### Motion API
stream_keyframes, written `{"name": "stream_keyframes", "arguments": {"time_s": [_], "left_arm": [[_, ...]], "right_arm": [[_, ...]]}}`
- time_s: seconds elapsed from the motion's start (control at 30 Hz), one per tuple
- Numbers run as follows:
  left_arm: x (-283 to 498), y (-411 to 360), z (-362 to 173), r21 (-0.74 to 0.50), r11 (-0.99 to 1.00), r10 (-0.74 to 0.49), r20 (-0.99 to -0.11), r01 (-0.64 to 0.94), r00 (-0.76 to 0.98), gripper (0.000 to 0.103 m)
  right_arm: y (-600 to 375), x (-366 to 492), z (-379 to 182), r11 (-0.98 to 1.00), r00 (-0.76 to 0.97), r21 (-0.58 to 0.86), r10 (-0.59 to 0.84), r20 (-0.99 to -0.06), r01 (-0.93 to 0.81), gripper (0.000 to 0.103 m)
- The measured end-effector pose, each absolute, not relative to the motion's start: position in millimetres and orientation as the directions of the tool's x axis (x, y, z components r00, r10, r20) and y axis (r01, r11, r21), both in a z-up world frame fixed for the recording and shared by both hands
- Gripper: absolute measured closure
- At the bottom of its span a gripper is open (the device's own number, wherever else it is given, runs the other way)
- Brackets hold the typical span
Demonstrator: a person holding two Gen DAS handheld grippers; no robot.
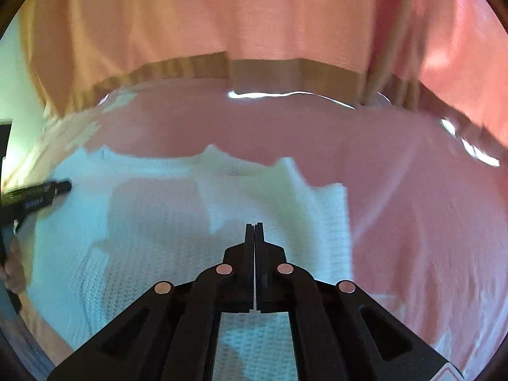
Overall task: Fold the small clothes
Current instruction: 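Move both open tools over the folded sweater near the collar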
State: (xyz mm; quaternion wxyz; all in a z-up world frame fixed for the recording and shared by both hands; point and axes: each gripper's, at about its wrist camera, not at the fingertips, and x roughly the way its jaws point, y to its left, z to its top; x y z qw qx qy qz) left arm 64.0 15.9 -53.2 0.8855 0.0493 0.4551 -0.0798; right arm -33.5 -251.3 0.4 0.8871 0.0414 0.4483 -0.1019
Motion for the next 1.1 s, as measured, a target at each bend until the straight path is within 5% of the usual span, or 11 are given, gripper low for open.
{"name": "stream_keyframes", "arguments": {"time_s": [0.93, 1.1], "left_arm": [[67.4, 9.2, -54.4, 0.079, 0.981, -0.043, -0.806, 0.178, 0.591, 0.051], [54.5, 17.9, -29.2, 0.042, 0.982, -0.088, -0.755, 0.182, 0.65, 0.051]], "right_arm": [[-235.5, -27.2, -27.4, 0.965, 0.521, -0.129, -0.232, -0.822, 0.226, 0.103], [-249.9, -39.7, -5.8, 0.969, 0.577, 0.01, -0.138, -0.805, 0.246, 0.103]]}}
